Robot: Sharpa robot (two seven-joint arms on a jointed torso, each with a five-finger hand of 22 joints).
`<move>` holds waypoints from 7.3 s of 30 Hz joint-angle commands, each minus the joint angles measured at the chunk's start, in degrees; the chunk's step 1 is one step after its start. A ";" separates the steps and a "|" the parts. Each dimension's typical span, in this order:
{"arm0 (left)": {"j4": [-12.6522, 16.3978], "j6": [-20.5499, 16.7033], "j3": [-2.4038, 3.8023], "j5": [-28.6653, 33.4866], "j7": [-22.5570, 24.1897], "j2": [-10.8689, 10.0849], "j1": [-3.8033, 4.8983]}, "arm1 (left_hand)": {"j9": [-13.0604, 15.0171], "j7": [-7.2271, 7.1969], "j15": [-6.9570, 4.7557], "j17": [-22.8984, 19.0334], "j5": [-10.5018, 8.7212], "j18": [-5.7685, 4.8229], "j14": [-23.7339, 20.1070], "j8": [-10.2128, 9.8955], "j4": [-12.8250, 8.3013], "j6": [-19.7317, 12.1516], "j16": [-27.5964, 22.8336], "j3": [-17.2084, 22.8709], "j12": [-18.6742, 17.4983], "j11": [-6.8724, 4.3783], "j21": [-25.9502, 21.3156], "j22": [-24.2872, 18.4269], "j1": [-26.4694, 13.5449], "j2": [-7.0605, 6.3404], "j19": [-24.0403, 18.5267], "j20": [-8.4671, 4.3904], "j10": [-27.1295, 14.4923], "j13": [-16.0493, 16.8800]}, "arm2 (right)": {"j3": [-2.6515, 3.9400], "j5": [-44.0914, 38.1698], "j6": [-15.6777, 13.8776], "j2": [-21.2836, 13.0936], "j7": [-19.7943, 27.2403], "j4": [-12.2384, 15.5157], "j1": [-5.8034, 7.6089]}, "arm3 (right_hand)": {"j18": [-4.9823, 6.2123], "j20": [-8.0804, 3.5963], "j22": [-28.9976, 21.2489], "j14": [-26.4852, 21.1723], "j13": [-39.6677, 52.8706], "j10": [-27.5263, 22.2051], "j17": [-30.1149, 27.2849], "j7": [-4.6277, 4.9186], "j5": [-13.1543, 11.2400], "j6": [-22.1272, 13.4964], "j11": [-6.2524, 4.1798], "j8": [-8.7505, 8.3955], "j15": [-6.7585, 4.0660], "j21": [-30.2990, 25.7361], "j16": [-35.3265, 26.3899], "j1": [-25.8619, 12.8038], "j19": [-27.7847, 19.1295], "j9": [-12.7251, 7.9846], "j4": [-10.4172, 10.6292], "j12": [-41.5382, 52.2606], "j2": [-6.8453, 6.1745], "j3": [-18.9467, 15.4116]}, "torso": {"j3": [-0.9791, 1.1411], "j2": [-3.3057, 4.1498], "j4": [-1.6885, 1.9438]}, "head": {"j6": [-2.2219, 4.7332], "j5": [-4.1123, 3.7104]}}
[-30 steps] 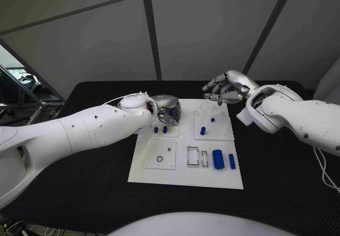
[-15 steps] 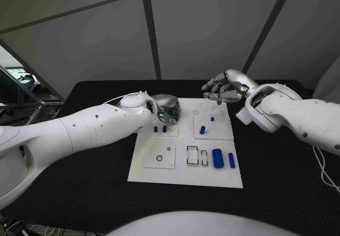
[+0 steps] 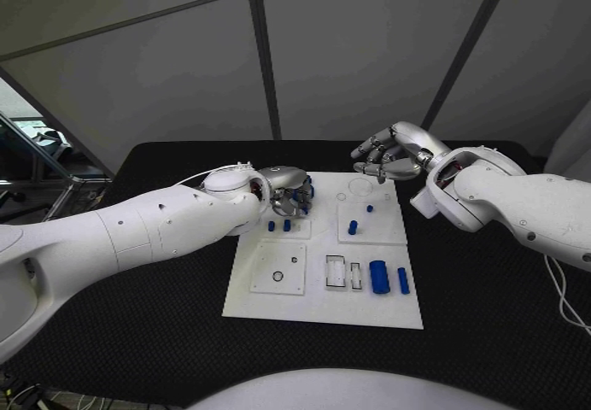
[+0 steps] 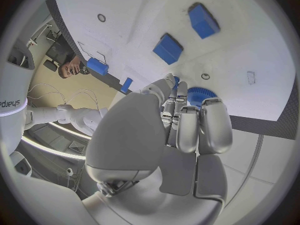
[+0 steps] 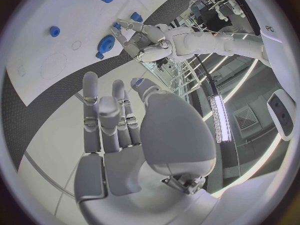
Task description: Assemble the parts on the task board
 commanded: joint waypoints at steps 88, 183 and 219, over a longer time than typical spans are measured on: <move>2.78 2.62 2.98 4.84 -2.19 -6.47 -1.86 | 0.27 -0.35 -0.50 0.71 0.12 -7.97 2.88 -1.11 -1.19 1.71 0.91 1.94 -1.88 -0.30 1.21 8.44 -3.48 -0.76 1.01 -0.03 2.07 0.82 | 0.03 -0.15 0.22 -0.06 0.66 -0.12 0.08 | 0.91 0.08 0.10 0.56 -0.10 0.28 0.12 0.22 0.55 0.31 -0.19 0.29 0.00 -0.30 -0.35 -0.09 0.51 -0.08 -0.04 -0.31 -0.20 0.52 | 0.04 0.03 -0.05 | 0.12 0.28; 5.31 -4.75 6.49 32.19 8.30 -16.11 -1.26 | -2.75 0.47 0.63 -13.44 0.25 -4.00 -2.86 -4.52 -3.84 -1.23 -3.65 -0.54 4.50 1.13 -21.08 -1.89 -5.97 0.57 -6.39 1.08 -7.09 2.34 | 0.00 -31.36 6.20 -0.72 -6.93 -4.39 -0.54 | -1.33 0.31 14.20 3.88 -16.45 0.03 8.03 0.07 -11.89 4.25 0.84 -1.25 0.56 10.88 5.58 3.55 8.60 -0.35 -4.12 -22.56 -1.04 5.14 | -0.03 -0.27 -0.12 | 1.33 -2.46; 10.74 0.24 6.33 78.29 21.69 -20.05 -1.29 | -2.71 0.76 0.45 -45.05 0.20 -0.59 -15.99 -4.18 -4.28 -0.80 -24.53 1.81 9.66 0.81 -45.19 -14.38 -6.88 1.25 -16.44 0.88 -6.59 2.97 | -0.56 -46.12 13.15 1.22 -9.99 -1.31 -3.93 | -3.36 0.57 26.61 5.33 -21.24 1.83 16.12 0.20 -14.48 5.68 1.25 -3.97 1.24 20.60 13.72 3.45 14.18 -0.49 -5.03 -27.02 -1.62 7.58 | -0.02 -0.03 -0.13 | 1.62 -3.11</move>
